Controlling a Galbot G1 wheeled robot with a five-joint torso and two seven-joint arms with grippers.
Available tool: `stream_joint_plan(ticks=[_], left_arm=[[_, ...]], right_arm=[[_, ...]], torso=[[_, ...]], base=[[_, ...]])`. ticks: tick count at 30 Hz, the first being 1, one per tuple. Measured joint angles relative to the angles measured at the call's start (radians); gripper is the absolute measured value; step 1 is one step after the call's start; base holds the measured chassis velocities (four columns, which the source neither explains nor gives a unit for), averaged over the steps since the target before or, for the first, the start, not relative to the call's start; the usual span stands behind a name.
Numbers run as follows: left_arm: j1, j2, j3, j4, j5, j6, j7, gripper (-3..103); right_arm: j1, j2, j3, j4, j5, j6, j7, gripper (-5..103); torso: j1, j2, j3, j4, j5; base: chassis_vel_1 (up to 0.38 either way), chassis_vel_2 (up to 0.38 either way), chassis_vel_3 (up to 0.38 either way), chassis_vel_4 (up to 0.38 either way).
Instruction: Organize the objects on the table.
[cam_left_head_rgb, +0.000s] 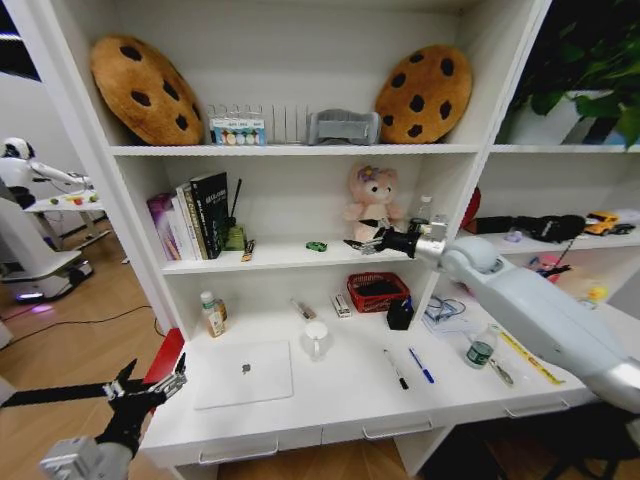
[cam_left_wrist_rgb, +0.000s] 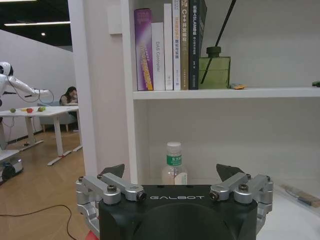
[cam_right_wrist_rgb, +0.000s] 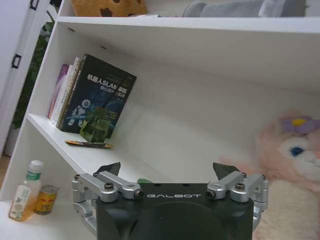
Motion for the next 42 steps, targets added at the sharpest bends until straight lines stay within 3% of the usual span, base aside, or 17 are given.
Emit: stream_joint_plan(ticks=[4,5,6,8,9,10,11,14,15,17,21,22,23,26,32,38,42], left_arm=[[0.000,0.000,0.000,0.000,0.000,0.000,0.000,100],[0.000,0.000,0.000,0.000,0.000,0.000,0.000,100],[0.000,0.000,0.000,0.000,0.000,0.000,0.000,100],[0.000,0.000,0.000,0.000,0.000,0.000,0.000,100],[0.000,0.000,0.000,0.000,0.000,0.000,0.000,100],[0.000,0.000,0.000,0.000,0.000,0.000,0.000,100],[0.000,0.000,0.000,0.000,0.000,0.000,0.000,100],[0.000,0.000,0.000,0.000,0.000,0.000,0.000,100],[0.000,0.000,0.000,0.000,0.000,0.000,0.000,100],[0.000,0.000,0.000,0.000,0.000,0.000,0.000,100],[0.000,0.000,0.000,0.000,0.000,0.000,0.000,100],[0.000,0.000,0.000,0.000,0.000,0.000,0.000,100],[0.000,0.000,0.000,0.000,0.000,0.000,0.000,100],[0.000,0.000,0.000,0.000,0.000,0.000,0.000,100],[0.000,0.000,0.000,0.000,0.000,0.000,0.000,100],[0.000,0.000,0.000,0.000,0.000,0.000,0.000,100],[0.000,0.000,0.000,0.000,0.000,0.000,0.000,100]], right_arm=[[-0.143,-0.061,0.111,0.066,-0.016,0.032,0.027,100],[-0.237,-0.082,0.202,0.107,-0.018,0.041,0.048,100],[-0.237,-0.082,0.202,0.107,-0.018,0.041,0.048,100],[-0.389,-0.076,0.360,0.164,-0.017,0.041,0.101,100],[-0.389,-0.076,0.360,0.164,-0.017,0.041,0.101,100],[-0.479,-0.052,0.433,0.197,-0.018,0.004,0.182,100],[-0.479,-0.052,0.433,0.197,-0.018,0.004,0.182,100],[-0.700,0.019,0.600,0.264,-0.035,-0.071,0.345,100],[-0.700,0.019,0.600,0.264,-0.035,-0.071,0.345,100],[-0.964,0.102,0.794,0.337,-0.109,-0.098,0.410,100],[-1.166,0.201,0.909,0.391,-0.195,-0.098,0.440,100],[-1.298,0.290,0.952,0.435,-0.241,-0.094,0.458,100],[-1.298,0.290,0.952,0.435,-0.241,-0.094,0.458,100],[-1.429,0.412,0.938,0.505,-0.270,-0.113,0.528,100],[-1.457,0.489,0.834,0.497,-0.343,-0.139,0.582,100],[-1.453,0.505,0.798,0.471,-0.339,-0.150,0.583,100],[-1.467,0.537,0.768,0.475,-0.350,-0.071,0.587,100]], torso=[[0.000,0.000,0.000,0.0000,0.0006],[0.000,0.000,0.000,0.0004,0.0002],[0.000,0.000,0.000,0.0004,0.0002],[0.000,0.000,0.000,0.0004,-0.0002],[0.000,0.000,0.000,0.0004,-0.0002],[0.000,0.000,0.000,0.0005,0.0000],[0.000,0.000,0.000,0.0005,0.0000],[0.000,0.000,0.000,0.0011,0.0004],[0.000,0.000,0.000,0.0011,0.0004],[0.000,0.000,0.000,0.0008,-0.0003],[0.000,0.000,0.000,0.0000,0.0004],[0.000,0.000,0.000,-0.0003,0.0003],[0.000,0.000,0.000,-0.0003,0.0003],[0.000,0.000,0.000,0.0002,-0.0004],[0.000,0.000,0.000,0.0006,-0.0001],[0.000,0.000,0.000,0.0007,-0.0001],[0.000,0.000,0.000,0.0006,0.0000]], base=[[0.000,0.000,0.000,0.000],[0.000,0.000,0.000,0.000],[0.000,0.000,0.000,0.000],[0.000,0.000,0.000,0.000],[0.000,0.000,0.000,0.000],[0.000,0.000,0.000,0.000],[0.000,0.000,0.000,0.000],[0.000,0.000,0.000,0.000],[0.000,0.000,0.000,0.000],[0.000,0.000,0.000,0.000],[0.000,0.000,0.000,0.000],[0.000,0.000,0.000,0.000],[0.000,0.000,0.000,0.000],[0.000,0.000,0.000,0.000],[0.000,0.000,0.000,0.000],[0.000,0.000,0.000,0.000],[0.000,0.000,0.000,0.000]])
